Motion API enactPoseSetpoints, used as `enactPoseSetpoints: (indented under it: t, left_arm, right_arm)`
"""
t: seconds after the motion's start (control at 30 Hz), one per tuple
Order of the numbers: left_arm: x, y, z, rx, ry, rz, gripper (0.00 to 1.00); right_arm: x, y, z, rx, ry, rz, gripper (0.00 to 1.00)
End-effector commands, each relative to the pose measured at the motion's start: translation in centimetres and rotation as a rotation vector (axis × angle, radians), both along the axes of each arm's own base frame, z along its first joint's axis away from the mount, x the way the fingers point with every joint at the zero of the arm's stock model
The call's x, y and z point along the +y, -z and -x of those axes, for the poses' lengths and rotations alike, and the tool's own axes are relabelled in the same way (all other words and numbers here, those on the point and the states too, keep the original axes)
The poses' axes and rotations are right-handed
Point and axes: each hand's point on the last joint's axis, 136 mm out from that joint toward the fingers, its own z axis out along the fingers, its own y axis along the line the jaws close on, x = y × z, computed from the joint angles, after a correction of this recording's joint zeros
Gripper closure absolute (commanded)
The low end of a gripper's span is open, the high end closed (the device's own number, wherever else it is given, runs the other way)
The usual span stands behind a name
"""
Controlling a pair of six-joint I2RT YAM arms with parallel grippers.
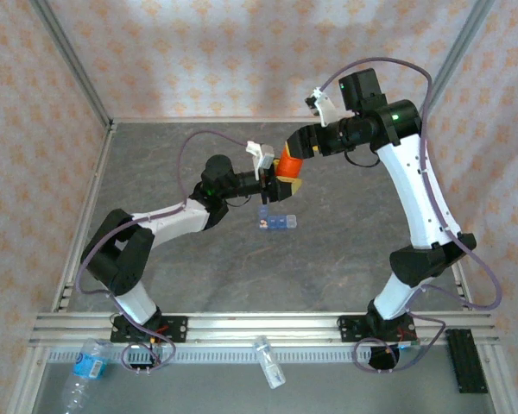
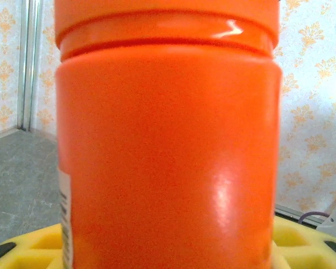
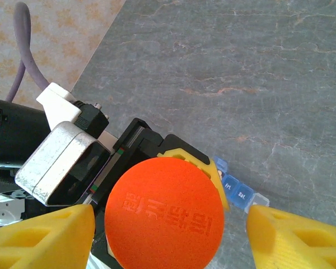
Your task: Sort the pills into containers
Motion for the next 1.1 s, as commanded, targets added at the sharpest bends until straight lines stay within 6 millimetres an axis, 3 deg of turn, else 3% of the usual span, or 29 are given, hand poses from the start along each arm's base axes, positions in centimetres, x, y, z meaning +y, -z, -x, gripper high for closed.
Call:
enactPoseSetpoints:
  t: [0.0, 0.23, 0.4, 0.73, 0.9, 1.07]
  left_arm:
    - [-0.1, -2.4, 0.0, -0.065, 0.015, 0.047, 1.00]
    - [-0.1, -2.5, 0.0, -0.065, 0.017, 0.046, 1.00]
    - [-0.2, -2.5, 0.1, -0.067, 0.019, 0.043, 1.00]
    - [-0.1, -2.5, -0.2, -0.074, 0.005, 0.032, 1.00]
    - [0.5, -2.3, -1.1, -0.099, -0.090, -0.013, 1.00]
    - [1.5, -2.2, -2.0, -0.203, -0.258, -0.080, 1.00]
  right_arm:
    - [0.5, 0.5, 0.4, 0.024, -0.028, -0.004, 0.29]
    - [0.8, 0.6, 0.4, 0.029, -0.033, -0.011, 0.39]
    - [1.1, 1.0, 0.5, 0.042, -0.046, -0.007, 0.40]
    - [1.5, 1.7, 0.2, 0.062, -0.014, -0.005, 0.56]
    - [2.0, 3.8, -0.5, 0.096, 0.084, 0.029, 0.60]
    - [2.2, 6.7, -2.4, 0.147, 0.292, 0.053, 0.61]
